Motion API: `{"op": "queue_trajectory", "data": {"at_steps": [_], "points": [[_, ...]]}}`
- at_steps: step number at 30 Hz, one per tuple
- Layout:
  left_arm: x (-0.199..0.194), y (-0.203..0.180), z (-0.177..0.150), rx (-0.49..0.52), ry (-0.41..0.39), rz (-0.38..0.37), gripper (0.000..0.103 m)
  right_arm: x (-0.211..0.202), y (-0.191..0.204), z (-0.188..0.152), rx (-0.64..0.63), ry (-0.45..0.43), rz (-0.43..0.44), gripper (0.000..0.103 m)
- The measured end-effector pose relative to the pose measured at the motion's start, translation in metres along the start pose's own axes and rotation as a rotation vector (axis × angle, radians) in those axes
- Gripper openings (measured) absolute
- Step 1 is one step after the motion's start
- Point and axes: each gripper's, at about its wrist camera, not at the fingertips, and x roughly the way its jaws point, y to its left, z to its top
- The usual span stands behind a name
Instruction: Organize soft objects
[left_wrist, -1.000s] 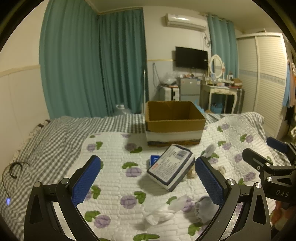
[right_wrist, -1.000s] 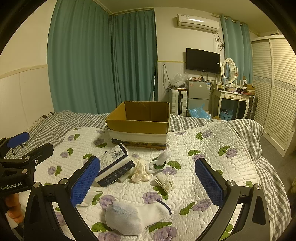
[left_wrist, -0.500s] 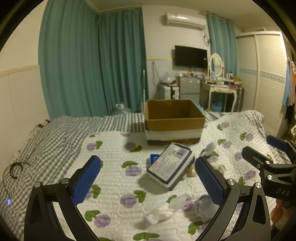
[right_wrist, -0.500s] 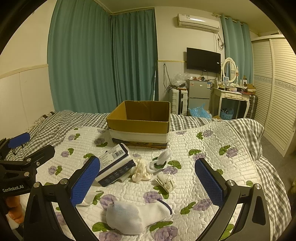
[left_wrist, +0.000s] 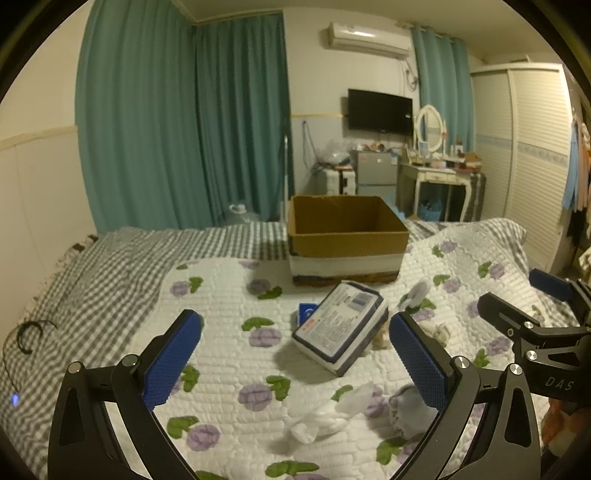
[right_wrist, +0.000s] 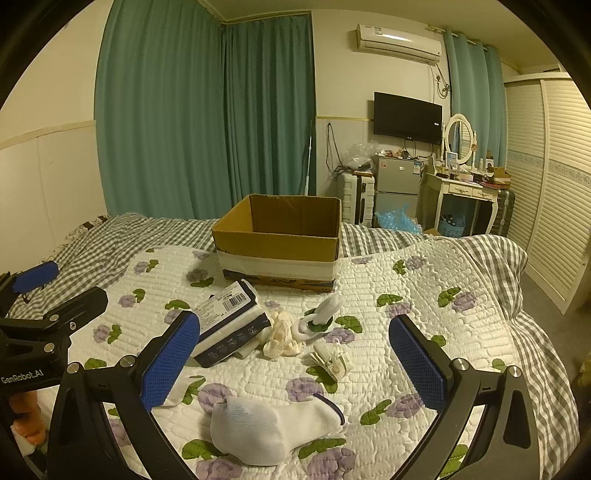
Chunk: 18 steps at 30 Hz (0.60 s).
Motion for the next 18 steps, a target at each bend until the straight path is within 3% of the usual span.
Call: {"op": "queue_trajectory", "data": {"at_steps": [18], "points": [[-0.031,0.009,0.013,-0.005,-0.048,-0.024,0.103,-0.037,0.016,0.013,-0.02,-0.03,-0.032,0.103]]}}
